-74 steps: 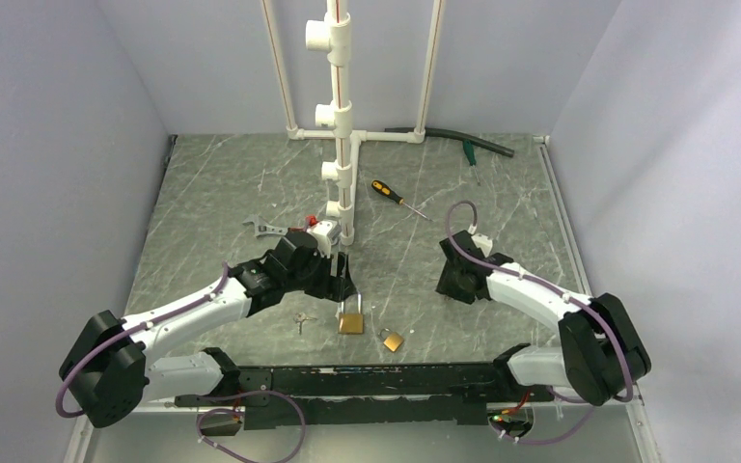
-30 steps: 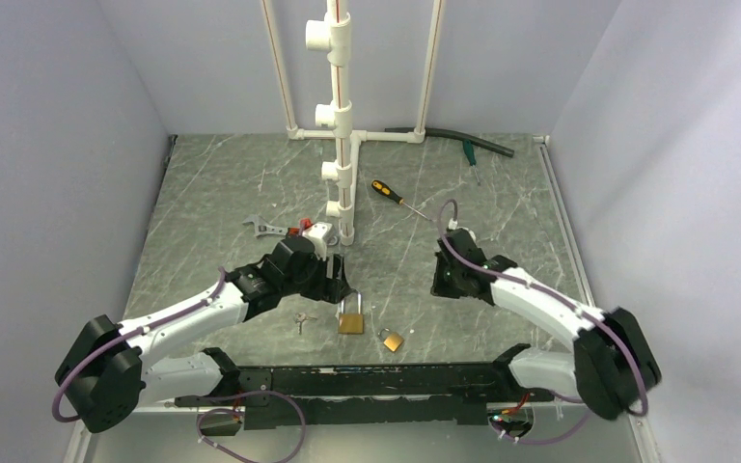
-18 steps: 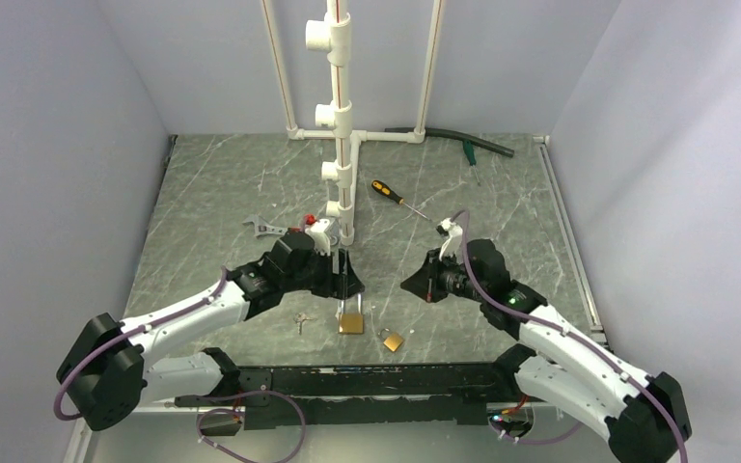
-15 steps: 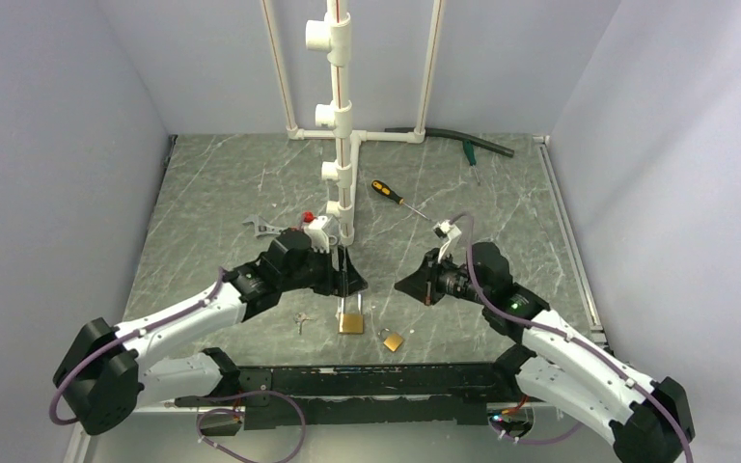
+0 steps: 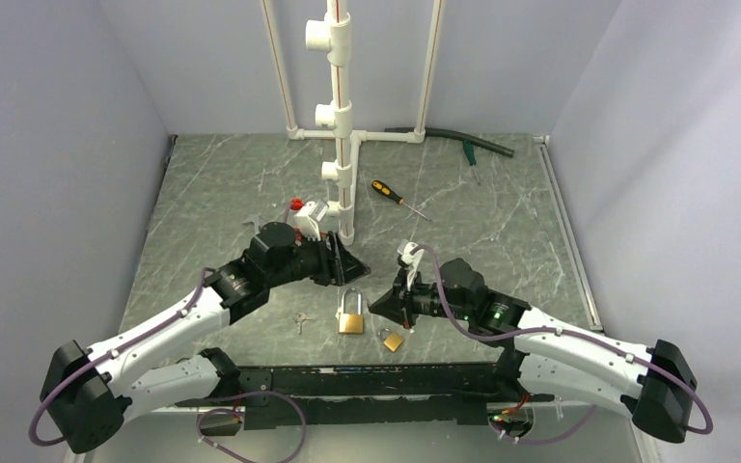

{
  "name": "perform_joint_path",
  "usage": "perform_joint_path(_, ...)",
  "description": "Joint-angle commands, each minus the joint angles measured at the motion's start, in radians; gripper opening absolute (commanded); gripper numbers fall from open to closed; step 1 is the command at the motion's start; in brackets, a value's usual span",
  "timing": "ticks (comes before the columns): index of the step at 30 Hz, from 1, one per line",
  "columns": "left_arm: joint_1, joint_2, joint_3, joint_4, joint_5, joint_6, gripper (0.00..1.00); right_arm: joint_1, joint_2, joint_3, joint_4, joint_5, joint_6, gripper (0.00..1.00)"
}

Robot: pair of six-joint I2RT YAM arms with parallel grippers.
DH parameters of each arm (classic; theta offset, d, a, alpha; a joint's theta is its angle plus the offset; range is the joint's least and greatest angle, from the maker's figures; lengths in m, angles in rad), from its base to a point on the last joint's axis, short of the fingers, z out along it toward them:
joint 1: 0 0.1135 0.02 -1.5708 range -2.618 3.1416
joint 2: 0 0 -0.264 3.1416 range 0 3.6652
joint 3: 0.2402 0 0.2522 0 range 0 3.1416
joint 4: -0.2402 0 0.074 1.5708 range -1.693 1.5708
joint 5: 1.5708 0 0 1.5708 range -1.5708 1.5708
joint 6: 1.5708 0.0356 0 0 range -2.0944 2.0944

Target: Unlock with the key

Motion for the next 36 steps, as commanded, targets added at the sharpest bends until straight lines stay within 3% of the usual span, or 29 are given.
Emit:
perform_joint_path(1,-0.004,-0.02,0.03,-0.049,0.008,-0.013,0.64,0.047,0.014,0.063,0.049,0.149,-0.054,0.0)
perform_joint_path(7,-0.004,-0.015,0.011,-0.042,0.042,-0.021,0.61,0.088,0.031,0.079,0.04,0.256,-0.069,0.0)
perform_joint_path(12,-0.003,0.013,0.0,-0.019,0.06,-0.026,0.52,0.104,0.05,0.09,0.028,0.281,-0.08,0.0)
perform_joint_path(28,-0.004,0.082,-0.032,0.049,0.098,-0.05,0.38,0.137,0.08,0.105,0.027,0.332,-0.105,0.0)
perform_joint_path(34,-0.003,0.091,-0.04,0.066,0.101,-0.062,0.26,0.143,0.088,0.108,0.027,0.358,-0.11,0.0)
perform_joint_path(36,-0.004,0.09,-0.039,0.069,0.103,-0.066,0.17,0.144,0.092,0.108,0.029,0.363,-0.112,0.0)
